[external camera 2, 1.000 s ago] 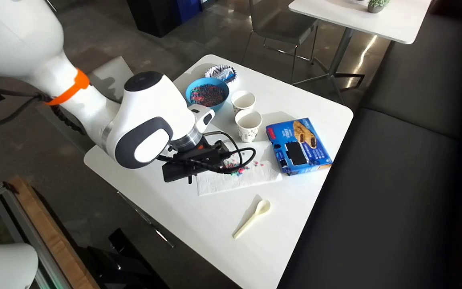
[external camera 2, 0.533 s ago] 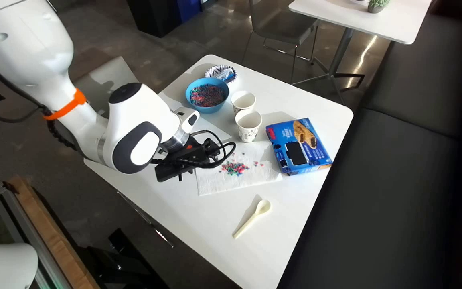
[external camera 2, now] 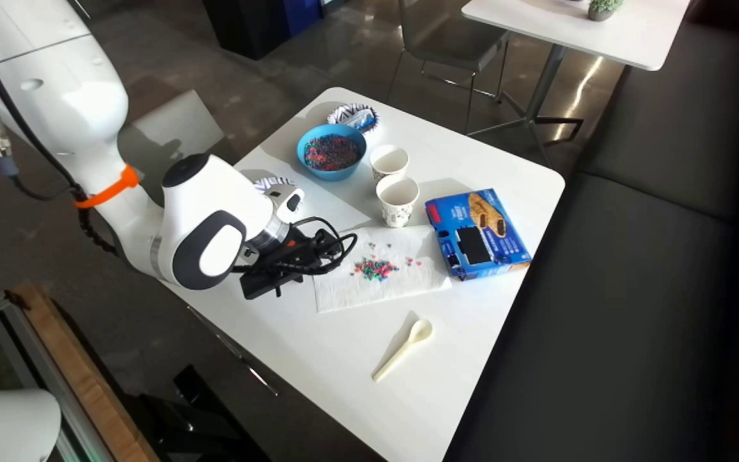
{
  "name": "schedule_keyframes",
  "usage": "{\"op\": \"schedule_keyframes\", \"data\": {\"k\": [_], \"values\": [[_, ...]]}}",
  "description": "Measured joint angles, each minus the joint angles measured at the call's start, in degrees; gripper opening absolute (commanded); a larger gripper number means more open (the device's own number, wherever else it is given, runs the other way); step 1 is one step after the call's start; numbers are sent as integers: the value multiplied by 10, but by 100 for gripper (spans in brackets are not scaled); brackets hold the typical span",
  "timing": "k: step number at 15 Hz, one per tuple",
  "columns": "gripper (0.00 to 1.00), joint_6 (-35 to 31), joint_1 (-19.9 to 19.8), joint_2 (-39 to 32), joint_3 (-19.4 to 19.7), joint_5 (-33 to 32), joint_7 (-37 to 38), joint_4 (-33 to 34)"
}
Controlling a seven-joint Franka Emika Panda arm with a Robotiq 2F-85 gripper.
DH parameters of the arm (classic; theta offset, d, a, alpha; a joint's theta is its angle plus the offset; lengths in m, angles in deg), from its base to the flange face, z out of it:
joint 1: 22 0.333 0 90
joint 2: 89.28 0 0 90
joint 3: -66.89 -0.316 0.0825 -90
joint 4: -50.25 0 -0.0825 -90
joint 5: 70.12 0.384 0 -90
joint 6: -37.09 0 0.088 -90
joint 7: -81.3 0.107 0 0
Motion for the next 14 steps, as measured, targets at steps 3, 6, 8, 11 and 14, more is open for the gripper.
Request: {"op": "schedule_keyframes", "data": {"k": [3, 6, 8, 11, 14], "values": [[82, -13, 7, -11, 0, 18, -1, -1], [84, -21, 8, -16, 0, 24, -2, -1], [85, -22, 7, -17, 0, 24, -2, 0], [90, -23, -3, -17, -5, 23, -5, 4], [84, -27, -28, -17, -17, 16, -7, 12]]}}
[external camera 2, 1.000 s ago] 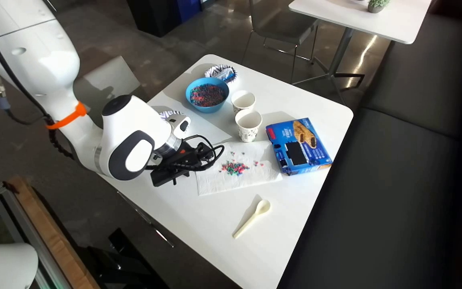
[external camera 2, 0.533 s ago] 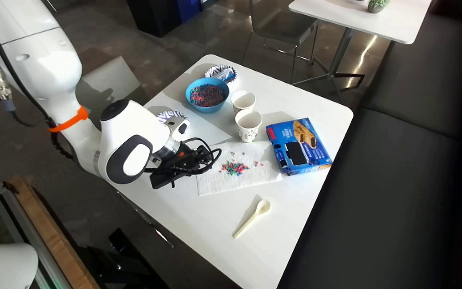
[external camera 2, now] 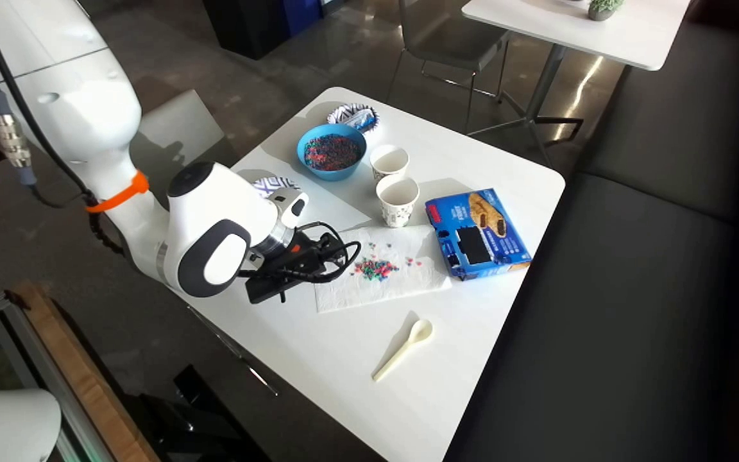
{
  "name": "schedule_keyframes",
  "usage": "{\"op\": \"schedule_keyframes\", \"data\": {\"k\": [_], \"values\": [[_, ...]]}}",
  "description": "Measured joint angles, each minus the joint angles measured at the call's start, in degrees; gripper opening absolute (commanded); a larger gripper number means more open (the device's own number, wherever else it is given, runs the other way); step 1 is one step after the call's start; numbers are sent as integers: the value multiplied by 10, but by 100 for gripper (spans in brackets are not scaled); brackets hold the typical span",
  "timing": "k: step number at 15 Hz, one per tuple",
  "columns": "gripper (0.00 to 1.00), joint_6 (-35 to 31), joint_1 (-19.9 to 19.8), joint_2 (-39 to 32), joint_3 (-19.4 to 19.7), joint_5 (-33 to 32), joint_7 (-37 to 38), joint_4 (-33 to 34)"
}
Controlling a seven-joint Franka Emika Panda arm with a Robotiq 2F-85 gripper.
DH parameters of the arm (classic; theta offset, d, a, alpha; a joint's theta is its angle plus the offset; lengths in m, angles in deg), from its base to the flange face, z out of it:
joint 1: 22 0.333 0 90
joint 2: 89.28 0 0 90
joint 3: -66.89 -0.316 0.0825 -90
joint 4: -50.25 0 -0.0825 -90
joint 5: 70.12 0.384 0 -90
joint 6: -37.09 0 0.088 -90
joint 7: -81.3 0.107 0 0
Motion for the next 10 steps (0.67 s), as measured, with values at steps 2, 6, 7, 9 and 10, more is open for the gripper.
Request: {"op": "schedule_keyframes", "data": {"k": [2, 6, 7, 9, 10], "values": [[80, 0, -30, 2, -19, -13, 0, 7], [71, -3, -95, 3, -59, -47, -1, 22], [66, -5, -109, 5, -67, -53, -2, 24], [59, -5, -133, 9, -82, -66, -6, 28], [51, -5, -143, 11, -88, -71, -8, 30]]}}
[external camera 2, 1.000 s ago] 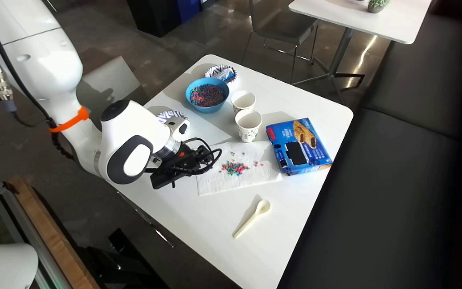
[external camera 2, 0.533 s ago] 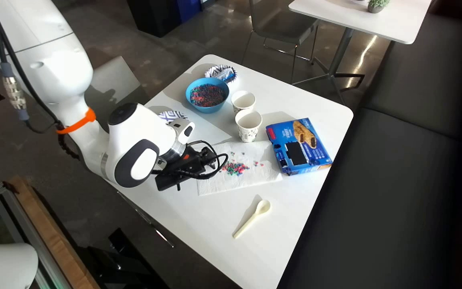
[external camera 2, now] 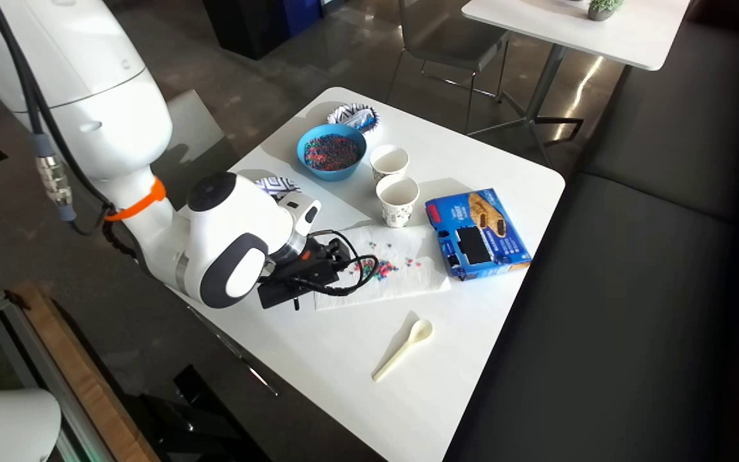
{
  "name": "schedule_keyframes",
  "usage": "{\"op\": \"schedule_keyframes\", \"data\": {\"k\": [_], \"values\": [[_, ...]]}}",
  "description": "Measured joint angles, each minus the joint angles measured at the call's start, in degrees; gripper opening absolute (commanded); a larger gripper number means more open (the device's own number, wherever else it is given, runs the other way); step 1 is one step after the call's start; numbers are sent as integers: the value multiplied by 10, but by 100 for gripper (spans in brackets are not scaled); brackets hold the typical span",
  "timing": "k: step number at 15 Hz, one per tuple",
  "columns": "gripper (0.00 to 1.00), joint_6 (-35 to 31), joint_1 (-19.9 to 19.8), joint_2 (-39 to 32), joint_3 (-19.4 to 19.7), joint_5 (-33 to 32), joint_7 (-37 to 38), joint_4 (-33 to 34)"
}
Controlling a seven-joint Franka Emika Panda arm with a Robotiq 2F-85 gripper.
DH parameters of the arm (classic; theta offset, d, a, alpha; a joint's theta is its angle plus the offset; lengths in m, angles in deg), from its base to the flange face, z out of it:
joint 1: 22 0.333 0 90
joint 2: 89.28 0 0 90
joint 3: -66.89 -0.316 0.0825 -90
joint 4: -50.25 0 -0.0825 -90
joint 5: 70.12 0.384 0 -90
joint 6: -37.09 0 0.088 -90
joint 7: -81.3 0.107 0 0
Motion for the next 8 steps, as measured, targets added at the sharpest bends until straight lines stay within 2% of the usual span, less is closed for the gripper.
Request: {"op": "schedule_keyframes", "data": {"k": [1, 3, 4, 5, 6, 8], "values": [[53, 0, -9, 2, -6, -5, -2, 2], [47, 0, -22, 8, -17, -16, -7, 2], [47, 0, -27, 11, -21, -20, -11, 2], [42, 0, -31, 13, -25, -25, -14, 2], [44, 0, -33, 15, -28, -29, -18, 2], [40, 1, -32, 20, -30, -31, -27, 0]]}}
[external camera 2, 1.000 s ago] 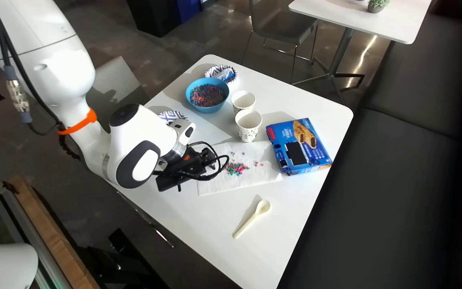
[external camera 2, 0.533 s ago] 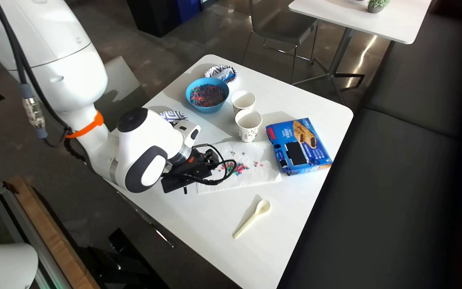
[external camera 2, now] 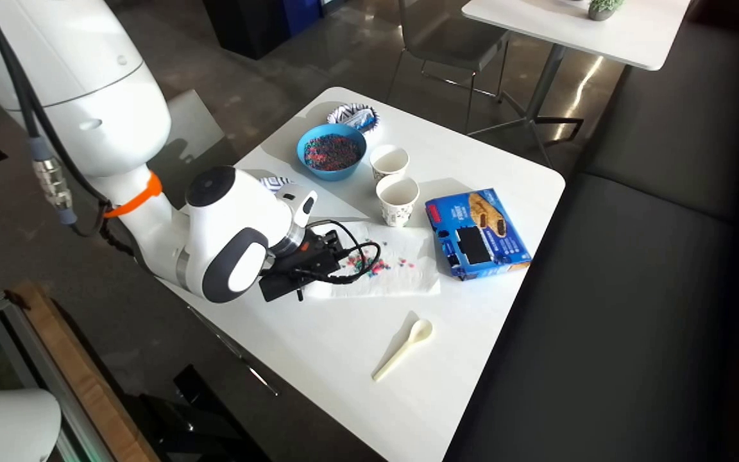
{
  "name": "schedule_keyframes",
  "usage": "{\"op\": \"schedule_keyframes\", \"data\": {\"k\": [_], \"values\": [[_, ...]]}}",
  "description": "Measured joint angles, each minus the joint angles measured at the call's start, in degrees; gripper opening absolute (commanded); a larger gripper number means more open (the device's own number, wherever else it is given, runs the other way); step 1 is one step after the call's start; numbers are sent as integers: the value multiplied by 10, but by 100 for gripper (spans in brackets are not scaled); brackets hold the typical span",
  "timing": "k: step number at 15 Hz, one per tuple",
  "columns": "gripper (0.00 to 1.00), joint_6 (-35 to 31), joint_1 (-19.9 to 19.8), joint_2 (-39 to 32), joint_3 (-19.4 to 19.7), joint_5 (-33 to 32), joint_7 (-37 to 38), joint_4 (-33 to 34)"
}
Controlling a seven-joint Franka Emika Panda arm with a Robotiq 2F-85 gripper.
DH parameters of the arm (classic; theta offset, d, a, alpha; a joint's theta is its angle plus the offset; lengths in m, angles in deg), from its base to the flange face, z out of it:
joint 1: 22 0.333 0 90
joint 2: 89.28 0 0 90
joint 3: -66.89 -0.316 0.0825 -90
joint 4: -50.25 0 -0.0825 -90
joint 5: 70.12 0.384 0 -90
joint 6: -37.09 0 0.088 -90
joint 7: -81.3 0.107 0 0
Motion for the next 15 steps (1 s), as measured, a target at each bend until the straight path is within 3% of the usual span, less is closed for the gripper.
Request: {"op": "schedule_keyframes", "data": {"k": [4, 9, 13, 14, 15], "values": [[31, 30, 6, 17, 0, 0, -8, -4], [28, 116, 24, 54, 3, 0, -8, -6], [19, 184, 24, 89, -6, 0, -6, -10], [13, 197, 22, 97, -11, -1, -6, -13], [16, 207, 18, 105, -16, -3, -6, -16]]}}
